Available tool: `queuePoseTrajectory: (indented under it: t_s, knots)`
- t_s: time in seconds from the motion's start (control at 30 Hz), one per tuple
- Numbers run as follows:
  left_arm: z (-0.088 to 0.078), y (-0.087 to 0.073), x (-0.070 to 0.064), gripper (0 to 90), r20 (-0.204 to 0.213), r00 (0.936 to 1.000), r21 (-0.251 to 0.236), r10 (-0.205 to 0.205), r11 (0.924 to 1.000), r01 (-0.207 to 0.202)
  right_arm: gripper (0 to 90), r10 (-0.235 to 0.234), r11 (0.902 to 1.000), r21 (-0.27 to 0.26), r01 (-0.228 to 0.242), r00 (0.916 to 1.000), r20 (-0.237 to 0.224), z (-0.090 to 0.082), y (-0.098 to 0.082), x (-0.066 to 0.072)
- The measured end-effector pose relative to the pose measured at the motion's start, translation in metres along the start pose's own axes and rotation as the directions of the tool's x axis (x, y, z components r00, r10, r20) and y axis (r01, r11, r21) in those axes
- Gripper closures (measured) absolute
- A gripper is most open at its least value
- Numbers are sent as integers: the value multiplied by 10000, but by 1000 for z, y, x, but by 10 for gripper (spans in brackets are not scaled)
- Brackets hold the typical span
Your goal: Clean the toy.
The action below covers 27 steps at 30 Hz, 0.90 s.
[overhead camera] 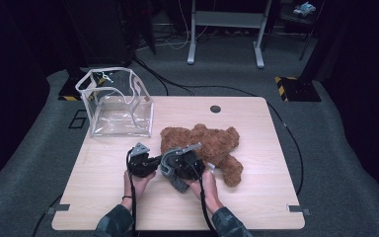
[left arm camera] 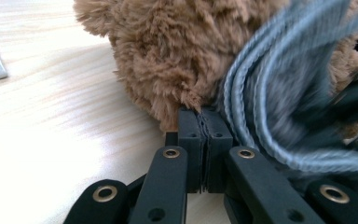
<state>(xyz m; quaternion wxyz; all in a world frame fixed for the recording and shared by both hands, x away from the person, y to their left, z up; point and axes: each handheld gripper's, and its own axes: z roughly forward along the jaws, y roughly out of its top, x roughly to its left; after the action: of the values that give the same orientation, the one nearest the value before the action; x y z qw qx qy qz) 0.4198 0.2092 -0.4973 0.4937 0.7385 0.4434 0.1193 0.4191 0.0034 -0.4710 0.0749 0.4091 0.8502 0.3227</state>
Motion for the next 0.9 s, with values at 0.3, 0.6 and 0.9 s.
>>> queuePoseTrajectory:
  t_s: [0.3, 0.6, 0.9]
  knots:
    - [-1, 0, 2, 881, 48, 10000, -24, 68, 10000, -67, 791, 139, 9997, -195, -126, 9977, 658, -16, -8, -18]
    - [0, -4, 4, 881, 74, 9999, -43, 94, 9999, -94, 790, -218, 9883, -1489, 342, 9962, 841, -62, 8, -8]
    - [4, -16, 8, 882, 135, 9999, -31, 76, 10000, -76, 791, 128, 9998, -128, -117, 9958, 902, -17, -20, -19]
